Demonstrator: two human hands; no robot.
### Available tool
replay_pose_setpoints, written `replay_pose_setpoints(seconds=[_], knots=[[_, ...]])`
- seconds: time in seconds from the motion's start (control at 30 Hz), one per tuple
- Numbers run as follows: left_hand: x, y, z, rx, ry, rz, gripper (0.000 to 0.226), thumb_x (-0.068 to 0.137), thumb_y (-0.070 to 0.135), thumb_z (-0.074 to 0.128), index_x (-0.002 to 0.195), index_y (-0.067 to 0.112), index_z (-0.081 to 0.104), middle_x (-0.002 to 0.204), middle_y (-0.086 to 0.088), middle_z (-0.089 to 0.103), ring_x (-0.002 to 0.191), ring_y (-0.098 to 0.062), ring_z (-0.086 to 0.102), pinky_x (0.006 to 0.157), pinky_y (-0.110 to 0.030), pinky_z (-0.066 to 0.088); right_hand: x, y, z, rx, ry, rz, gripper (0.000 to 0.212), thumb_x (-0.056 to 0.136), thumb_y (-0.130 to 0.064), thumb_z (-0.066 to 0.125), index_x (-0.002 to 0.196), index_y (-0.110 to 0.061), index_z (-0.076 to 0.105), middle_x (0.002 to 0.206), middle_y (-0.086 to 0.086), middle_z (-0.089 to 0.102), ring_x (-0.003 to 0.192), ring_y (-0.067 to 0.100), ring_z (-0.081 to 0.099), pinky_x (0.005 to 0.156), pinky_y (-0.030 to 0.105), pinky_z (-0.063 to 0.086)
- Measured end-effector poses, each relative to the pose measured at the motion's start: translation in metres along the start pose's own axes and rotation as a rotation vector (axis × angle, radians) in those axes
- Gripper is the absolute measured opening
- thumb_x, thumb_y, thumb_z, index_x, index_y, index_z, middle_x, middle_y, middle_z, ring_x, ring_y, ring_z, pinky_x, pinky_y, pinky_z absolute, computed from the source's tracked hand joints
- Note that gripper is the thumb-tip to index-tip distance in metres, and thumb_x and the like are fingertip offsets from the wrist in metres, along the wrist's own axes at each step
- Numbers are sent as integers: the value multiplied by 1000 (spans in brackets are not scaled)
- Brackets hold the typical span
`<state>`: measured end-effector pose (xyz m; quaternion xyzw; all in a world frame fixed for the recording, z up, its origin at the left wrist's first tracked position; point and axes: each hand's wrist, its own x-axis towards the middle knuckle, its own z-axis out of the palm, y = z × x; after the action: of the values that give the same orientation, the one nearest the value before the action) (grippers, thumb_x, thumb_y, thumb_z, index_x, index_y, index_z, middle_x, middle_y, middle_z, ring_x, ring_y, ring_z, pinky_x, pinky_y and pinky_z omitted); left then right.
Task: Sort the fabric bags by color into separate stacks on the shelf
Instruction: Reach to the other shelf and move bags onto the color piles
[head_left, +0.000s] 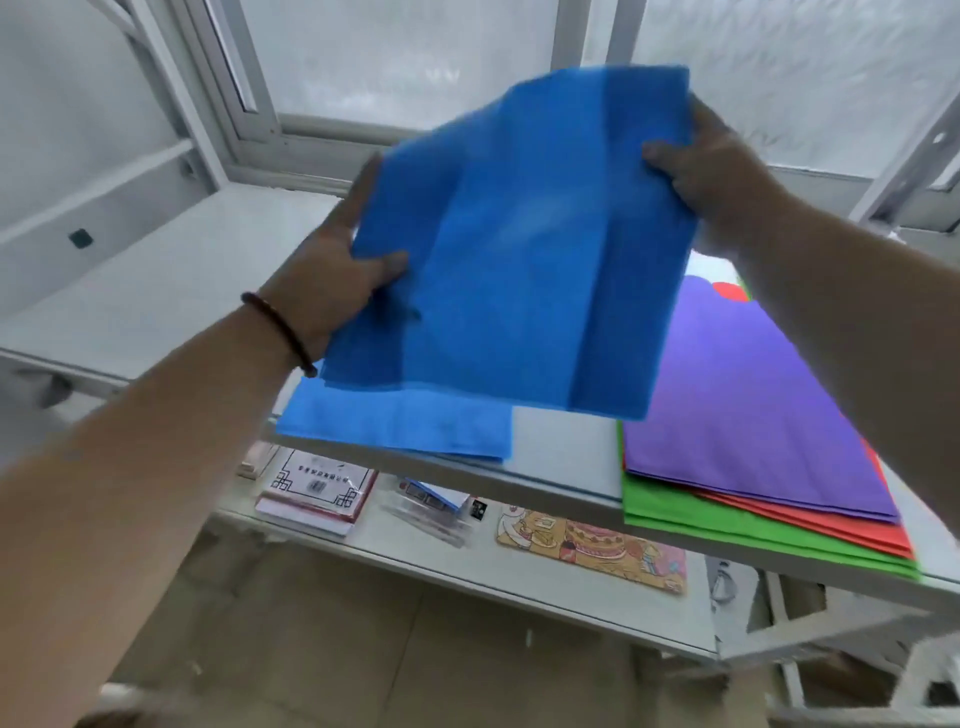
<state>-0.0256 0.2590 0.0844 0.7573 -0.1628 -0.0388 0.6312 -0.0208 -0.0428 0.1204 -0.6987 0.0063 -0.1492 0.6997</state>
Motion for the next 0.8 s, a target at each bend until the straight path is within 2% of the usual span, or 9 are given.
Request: replay_pose_setpoints(seconds=[0.13,0.27,0.33,0.37,0.47,0.53,0.63,0.7,0.8], knots=[[20,-15,-56,-4,29,58,71,89,-2,54,140,41,31,132,9,56,108,-11,62,80,-25,57,18,18,57,84,47,24,34,90,8,45,119,-10,49,77,-2,72,63,15,68,58,32,57],[27,-83,-74,-34,-32,-322,35,90,-4,50,119,16,54,112,-1,64,82,-12,70,60,-21,58,18,90,95,-62,69,343,13,91,-3,52,90,-15,57,80,4,66,53,12,66,52,27,55],[24,-115,-73,58,-61,-560,16,91,1,51,104,7,59,102,-7,63,55,-7,68,48,-19,55,11,129,105,-155,107,584,10,89,-12,60,81,-12,54,85,8,60,59,18,63,53,27,54],[23,-130,-73,85,-69,-616,16,91,2,52,106,3,58,98,-8,64,52,-9,66,49,-21,56,9,149,107,-240,116,652,12,86,-11,63,81,-10,53,86,9,58,65,21,60,57,28,51],[24,-150,-68,181,-27,-562,21,90,-1,53,111,3,53,104,-8,59,50,-4,61,48,-15,52,7,179,112,-429,156,664,26,75,-2,64,100,4,59,90,13,57,79,24,55,68,35,45],[28,-155,-68,254,9,-506,31,89,1,55,120,3,53,107,-5,57,64,-9,63,55,-15,52,8,182,112,-461,199,628,34,74,-1,63,107,5,62,91,12,59,81,24,56,72,37,49],[30,-158,-69,353,18,-466,46,86,9,59,130,10,48,126,-10,59,105,-28,62,94,-39,50,9,182,111,-544,276,582,27,72,-3,62,98,3,65,84,11,59,77,22,55,69,34,48],[32,-155,-66,401,26,-468,53,87,12,57,137,12,42,133,-11,55,114,-30,58,100,-41,45,7,184,111,-602,303,563,17,72,-5,60,88,-2,66,81,9,58,76,21,54,68,31,47],[36,-151,-60,531,107,-486,55,89,19,55,139,8,33,137,-16,46,119,-34,50,95,-35,41,3,181,113,-644,320,543,8,77,-12,60,85,-10,59,81,8,52,75,23,50,66,33,46]])
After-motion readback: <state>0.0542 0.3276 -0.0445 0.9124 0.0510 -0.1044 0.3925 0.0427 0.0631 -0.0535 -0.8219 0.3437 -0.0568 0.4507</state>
